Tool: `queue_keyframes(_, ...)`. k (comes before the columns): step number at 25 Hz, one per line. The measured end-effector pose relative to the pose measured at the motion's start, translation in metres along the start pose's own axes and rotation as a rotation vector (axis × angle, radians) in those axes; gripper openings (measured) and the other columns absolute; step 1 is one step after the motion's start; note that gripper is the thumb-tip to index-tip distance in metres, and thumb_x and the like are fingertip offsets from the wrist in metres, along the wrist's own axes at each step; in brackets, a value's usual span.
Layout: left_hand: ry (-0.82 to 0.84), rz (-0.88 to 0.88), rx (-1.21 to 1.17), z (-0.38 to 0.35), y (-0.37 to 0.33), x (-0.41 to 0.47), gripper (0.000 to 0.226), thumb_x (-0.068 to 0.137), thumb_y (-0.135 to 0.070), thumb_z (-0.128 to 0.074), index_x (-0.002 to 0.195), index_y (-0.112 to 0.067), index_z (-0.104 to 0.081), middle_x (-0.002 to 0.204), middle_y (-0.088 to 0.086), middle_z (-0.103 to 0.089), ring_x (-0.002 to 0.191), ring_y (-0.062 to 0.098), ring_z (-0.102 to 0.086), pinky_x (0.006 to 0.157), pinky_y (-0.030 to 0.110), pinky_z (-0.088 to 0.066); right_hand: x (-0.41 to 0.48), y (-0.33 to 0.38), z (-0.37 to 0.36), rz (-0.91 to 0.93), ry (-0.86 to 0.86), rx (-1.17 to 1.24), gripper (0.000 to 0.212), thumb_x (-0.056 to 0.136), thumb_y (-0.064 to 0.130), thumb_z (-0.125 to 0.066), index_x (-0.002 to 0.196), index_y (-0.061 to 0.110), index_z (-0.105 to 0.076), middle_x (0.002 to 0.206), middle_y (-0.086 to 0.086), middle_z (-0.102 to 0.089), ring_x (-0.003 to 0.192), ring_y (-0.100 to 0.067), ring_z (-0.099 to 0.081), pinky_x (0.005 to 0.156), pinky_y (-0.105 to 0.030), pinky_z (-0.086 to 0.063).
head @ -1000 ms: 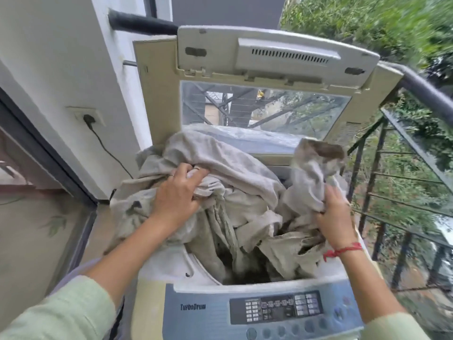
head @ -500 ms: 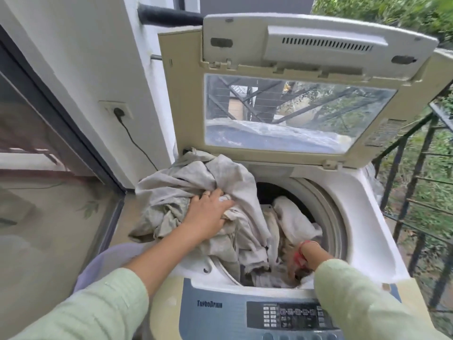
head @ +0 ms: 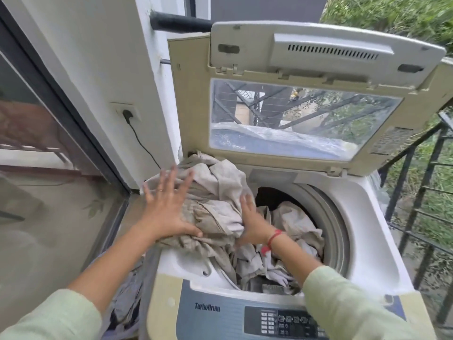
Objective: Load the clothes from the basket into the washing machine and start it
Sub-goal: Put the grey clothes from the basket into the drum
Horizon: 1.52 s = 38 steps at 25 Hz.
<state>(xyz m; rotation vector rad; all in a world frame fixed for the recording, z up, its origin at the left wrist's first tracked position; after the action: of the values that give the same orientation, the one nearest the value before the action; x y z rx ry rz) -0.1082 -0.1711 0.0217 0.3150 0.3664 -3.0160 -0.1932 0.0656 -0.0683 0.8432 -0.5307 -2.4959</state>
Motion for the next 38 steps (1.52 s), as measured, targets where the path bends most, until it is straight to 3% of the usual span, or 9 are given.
queue_keyframes(4, 0.05, 0.088, -0.044, 0.001, 0.007, -0.003, 0.088, 0.067, -0.064, -0.069, 0.14, -0.039, -0.027, 0.13, 0.011, -0.04, 0.121, 0.029, -0.044, 0.086, 0.039, -0.044, 0.009, 0.016, -0.034, -0.053, -0.337, 0.087, 0.055, 0.088, 0.025, -0.051, 0.14, 0.026, -0.033, 0.116, -0.014, -0.058, 0.105, -0.035, -0.059, 0.084, -0.035, -0.047)
queue_keyframes(11, -0.415, -0.291, 0.145, -0.021, -0.118, 0.018, 0.048, 0.054, -0.019, -0.083, 0.091, -0.018, -0.053, 0.083, 0.009, -0.057, 0.067, 0.028, -0.06, 0.046, 0.032, -0.045, -0.126, -0.05, 0.098, -0.31, -0.883, -0.48, 0.065, 0.076, -0.002, -0.053, 0.132, 0.029, -0.04, 0.095, -0.009, -0.045, 0.061, -0.029, -0.051, 0.05, -0.031, -0.034)
queue_keyframes(16, 0.162, -0.158, 0.42, -0.078, -0.145, 0.078, 0.042, 0.093, -0.013, -0.048, 0.133, -0.014, -0.039, 0.134, 0.012, -0.043, 0.115, 0.028, -0.053, 0.083, 0.036, -0.048, -0.123, -0.091, 0.05, -0.453, 0.019, -0.461, 0.067, 0.087, 0.009, -0.052, 0.146, 0.018, -0.023, 0.135, -0.016, -0.044, 0.098, -0.031, -0.06, 0.08, -0.037, -0.05)
queue_keyframes(20, 0.675, -0.231, 0.843, -0.098, -0.13, 0.076, 0.051, 0.099, -0.028, -0.036, 0.146, -0.012, -0.023, 0.152, 0.007, -0.027, 0.14, 0.025, -0.027, 0.111, 0.035, -0.027, -0.085, -0.078, 0.021, -0.465, 0.627, -0.084, 0.063, 0.087, 0.013, -0.048, 0.145, 0.027, -0.028, 0.139, -0.01, -0.045, 0.064, -0.012, -0.054, 0.059, -0.017, -0.046)
queue_keyframes(24, 0.867, -0.183, 0.65, -0.076, -0.14, 0.102, 0.051, 0.091, -0.036, -0.054, 0.136, -0.014, -0.043, 0.138, 0.007, -0.047, 0.127, 0.03, -0.044, 0.105, 0.044, -0.037, -0.049, -0.074, 0.06, -0.33, 0.11, -0.162, 0.036, 0.087, 0.014, -0.053, 0.124, 0.016, -0.057, 0.115, -0.006, -0.063, 0.09, -0.021, -0.065, 0.077, -0.029, -0.053)
queue_keyframes(26, 0.378, -0.143, 0.213, -0.072, -0.152, 0.126, 0.029, 0.09, -0.026, -0.052, 0.115, -0.013, -0.056, 0.115, 0.007, -0.058, 0.105, 0.029, -0.057, 0.082, 0.037, -0.047, -0.029, -0.097, 0.073, -0.333, -0.219, -0.391, 0.056, 0.083, 0.019, -0.06, 0.136, 0.019, -0.042, 0.131, -0.013, -0.05, 0.117, -0.032, -0.051, 0.091, -0.039, -0.048)
queue_keyframes(28, -0.025, -0.071, -0.217, -0.082, -0.166, 0.135, 0.023, 0.088, -0.032, -0.054, 0.105, -0.016, -0.054, 0.106, 0.006, -0.059, 0.096, 0.029, -0.058, 0.07, 0.034, -0.042, -0.004, -0.122, 0.056, -0.386, 0.017, -0.376, 0.09, 0.08, 0.027, -0.066, 0.15, 0.026, -0.01, 0.154, -0.013, -0.014, 0.139, -0.038, -0.022, 0.108, -0.049, -0.034)
queue_keyframes(33, 0.971, 0.282, 0.259, -0.192, -0.142, 0.097, 0.111, 0.074, -0.041, -0.075, 0.149, -0.025, 0.005, 0.156, 0.015, -0.001, 0.139, 0.045, -0.014, 0.106, 0.058, -0.031, 0.019, -0.166, -0.044, -0.441, 0.634, -0.356, 0.064, 0.091, 0.022, -0.053, 0.147, 0.012, -0.024, 0.149, -0.015, -0.032, 0.13, -0.026, -0.043, 0.088, -0.027, -0.048)
queue_keyframes(38, 1.019, 0.477, 0.246, -0.252, -0.112, 0.096, 0.111, 0.081, -0.025, -0.07, 0.147, -0.022, 0.02, 0.153, 0.023, 0.016, 0.138, 0.051, -0.009, 0.106, 0.061, -0.027, 0.021, -0.178, -0.079, -0.45, 0.61, -0.209, 0.046, 0.1, 0.032, -0.037, 0.136, 0.004, -0.044, 0.141, -0.013, -0.046, 0.126, -0.028, -0.047, 0.088, -0.027, -0.042)
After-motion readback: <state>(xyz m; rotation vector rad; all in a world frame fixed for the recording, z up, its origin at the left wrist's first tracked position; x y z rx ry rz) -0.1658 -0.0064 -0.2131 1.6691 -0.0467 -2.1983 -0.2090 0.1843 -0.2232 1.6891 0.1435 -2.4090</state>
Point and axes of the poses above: each hand's wrist, its own x-axis towards the middle knuckle, its own z-axis out of the back of the hand, y = z × x, the point moved 1 cm from there along x, towards the middle knuckle
